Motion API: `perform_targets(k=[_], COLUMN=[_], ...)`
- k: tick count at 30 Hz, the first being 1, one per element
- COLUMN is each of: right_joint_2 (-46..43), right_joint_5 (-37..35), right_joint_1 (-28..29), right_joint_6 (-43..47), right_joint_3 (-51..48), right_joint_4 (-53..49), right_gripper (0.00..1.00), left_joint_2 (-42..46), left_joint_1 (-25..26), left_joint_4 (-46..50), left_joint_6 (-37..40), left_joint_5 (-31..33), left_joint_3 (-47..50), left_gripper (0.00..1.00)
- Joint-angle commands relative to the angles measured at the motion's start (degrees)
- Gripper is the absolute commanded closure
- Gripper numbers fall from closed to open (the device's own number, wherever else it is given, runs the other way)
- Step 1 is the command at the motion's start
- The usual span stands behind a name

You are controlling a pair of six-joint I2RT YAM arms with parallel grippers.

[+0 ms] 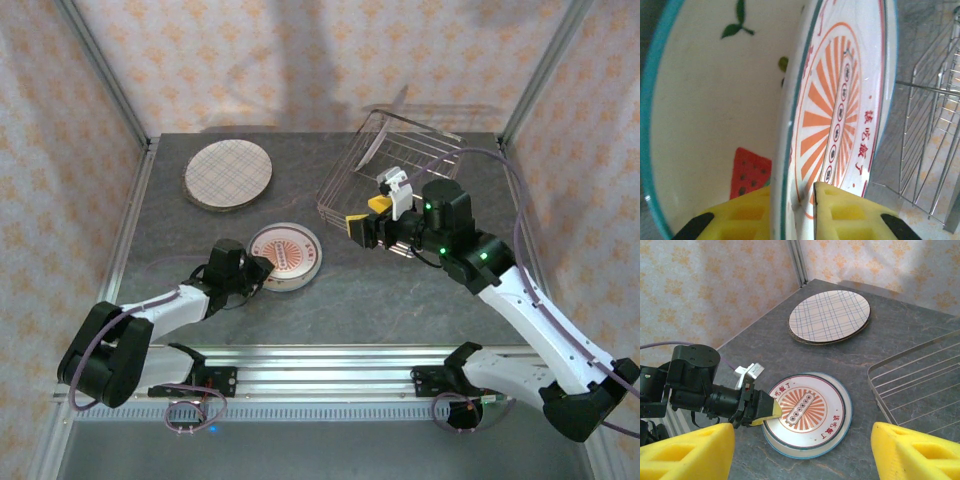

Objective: Unload the plates from the dish rack

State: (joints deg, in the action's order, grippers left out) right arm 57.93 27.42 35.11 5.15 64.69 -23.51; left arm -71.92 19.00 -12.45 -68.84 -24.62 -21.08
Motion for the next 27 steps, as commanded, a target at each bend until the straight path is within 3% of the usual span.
perform_targets(k=[1, 10, 15, 27], right_joint_2=[0.2, 0.9, 0.9, 1.1], right_joint_5=[-0.2, -0.6, -0.8, 0.0], right_joint_1=[0.4, 0.4, 0.4, 0.5], right_joint_6=[-0.7, -1.2, -1.4, -1.5], right_joint_3=[1.3, 1.6, 1.8, 1.8], right_joint_4=[1.5, 1.6, 1.6, 2.2], right_gripper=[0.28, 0.28, 0.28, 0.28], left_joint_2=[1.5, 2.2, 2.6, 1.4], left_joint_1=[-0.5, -0.4, -0.4, -0.4], left_joint_4=[4.3, 9.2, 16.1, 22.9], left_joint_6=[2.2, 3.4, 5.6, 7.6], left_joint_5=[0.7, 1.3, 2.7, 4.2], left_joint_3=[-2.0, -3.7, -6.2, -9.0], left_gripper=[0.75, 0.62, 0.60, 0.58])
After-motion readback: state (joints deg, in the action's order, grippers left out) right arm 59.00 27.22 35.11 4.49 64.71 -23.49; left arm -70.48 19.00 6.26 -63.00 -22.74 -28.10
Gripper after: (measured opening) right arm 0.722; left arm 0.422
